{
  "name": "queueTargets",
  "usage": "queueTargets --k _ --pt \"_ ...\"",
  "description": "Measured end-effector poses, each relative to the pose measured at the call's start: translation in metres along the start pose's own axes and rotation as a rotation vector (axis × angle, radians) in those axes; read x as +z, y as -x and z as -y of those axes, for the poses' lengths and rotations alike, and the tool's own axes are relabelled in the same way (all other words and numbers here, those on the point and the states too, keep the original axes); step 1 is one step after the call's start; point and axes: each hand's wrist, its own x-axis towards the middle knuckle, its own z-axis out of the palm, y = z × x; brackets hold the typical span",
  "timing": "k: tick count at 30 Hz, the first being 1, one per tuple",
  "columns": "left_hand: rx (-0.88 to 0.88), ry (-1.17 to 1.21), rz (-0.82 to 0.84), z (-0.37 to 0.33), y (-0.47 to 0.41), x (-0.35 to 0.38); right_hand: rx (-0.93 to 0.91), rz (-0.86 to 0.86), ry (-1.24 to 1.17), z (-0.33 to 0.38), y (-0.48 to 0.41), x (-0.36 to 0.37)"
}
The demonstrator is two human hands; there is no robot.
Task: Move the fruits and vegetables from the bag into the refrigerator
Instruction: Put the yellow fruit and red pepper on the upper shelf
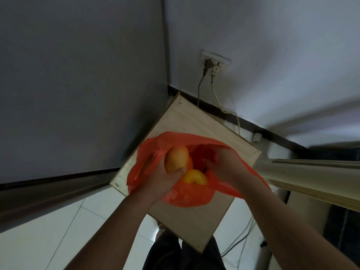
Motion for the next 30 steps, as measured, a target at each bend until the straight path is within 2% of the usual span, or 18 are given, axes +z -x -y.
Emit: queueTargets --k 6,21,24,30 --pt "0.028 -0.053 0.061 -0.003 -0.015 -0.012 -0.056 -0.006 0.012 0.005 -0.018 0.001" --pt "0.012 -0.109 0.137 0.000 -0.020 -0.010 -0.025 0.017 -0.043 0.005 -0.020 0.018" --pt "0.024 -0.122 0.129 0.003 -0.017 -0.009 -0.044 -0.028 -0.033 0.005 -0.017 0.019" --pt "0.158 -0.156 0.108 0.000 -0.007 -0.009 -0.115 -0.181 0.018 0.016 -0.002 0.014"
